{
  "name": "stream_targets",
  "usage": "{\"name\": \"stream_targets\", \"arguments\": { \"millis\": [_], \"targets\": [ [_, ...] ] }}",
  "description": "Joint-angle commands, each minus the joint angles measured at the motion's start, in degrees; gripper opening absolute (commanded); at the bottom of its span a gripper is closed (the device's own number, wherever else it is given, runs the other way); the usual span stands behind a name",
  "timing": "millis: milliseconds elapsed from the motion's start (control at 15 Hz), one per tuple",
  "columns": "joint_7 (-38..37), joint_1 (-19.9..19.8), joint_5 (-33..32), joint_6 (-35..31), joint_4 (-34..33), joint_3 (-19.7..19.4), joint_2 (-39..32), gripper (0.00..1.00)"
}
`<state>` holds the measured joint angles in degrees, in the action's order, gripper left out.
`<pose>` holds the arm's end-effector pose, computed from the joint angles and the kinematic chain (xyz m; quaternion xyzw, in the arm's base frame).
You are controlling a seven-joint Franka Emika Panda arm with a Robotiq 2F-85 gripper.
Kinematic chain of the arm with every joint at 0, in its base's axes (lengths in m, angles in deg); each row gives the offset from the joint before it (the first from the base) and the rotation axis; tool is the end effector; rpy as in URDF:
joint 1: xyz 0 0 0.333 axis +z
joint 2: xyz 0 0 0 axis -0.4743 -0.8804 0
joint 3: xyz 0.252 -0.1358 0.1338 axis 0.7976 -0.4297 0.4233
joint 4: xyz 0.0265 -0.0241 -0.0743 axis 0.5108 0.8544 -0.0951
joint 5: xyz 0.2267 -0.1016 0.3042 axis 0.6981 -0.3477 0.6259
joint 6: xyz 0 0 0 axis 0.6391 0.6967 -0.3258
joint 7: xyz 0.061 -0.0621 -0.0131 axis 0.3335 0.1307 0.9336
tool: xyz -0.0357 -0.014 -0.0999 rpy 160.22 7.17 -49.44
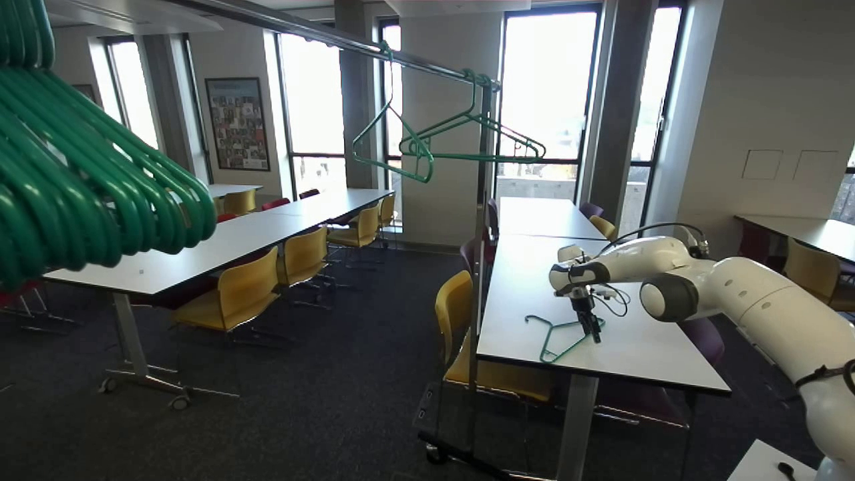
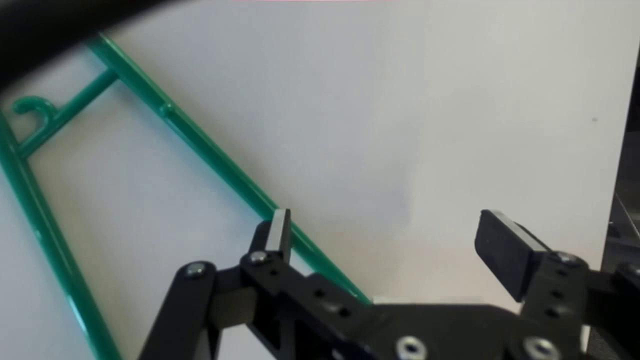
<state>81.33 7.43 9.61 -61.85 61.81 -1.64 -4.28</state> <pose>0.6821 -0.3376 0.1445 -0.8701 -0.4556 0.1865 0.0245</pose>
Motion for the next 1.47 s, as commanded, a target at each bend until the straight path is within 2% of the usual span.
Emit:
{"name": "stream_targets", "arguments": {
  "millis": [0, 467, 667, 867, 1000, 1400],
  "targets": [
    [0.5, -0.3, 0.4, -1.5, 13.3, 0.4, 8.8, 1.00],
    [-1.4, -0.8, 1.8, -3.0, 24.7, 0.2, 15.7, 1.00],
    [-3.1, -1.1, 2.5, -12.1, 26.6, 0.2, 18.2, 1.00],
    [-4.4, -1.3, 3.8, -19.8, 22.2, 0.5, 16.0, 1.00],
    [-3.0, -2.1, 3.4, -20.1, 16.5, 2.1, 12.2, 1.00],
    [2.8, -2.5, 3.5, -17.7, 8.5, 5.5, 5.2, 1.00]
  ]
}}
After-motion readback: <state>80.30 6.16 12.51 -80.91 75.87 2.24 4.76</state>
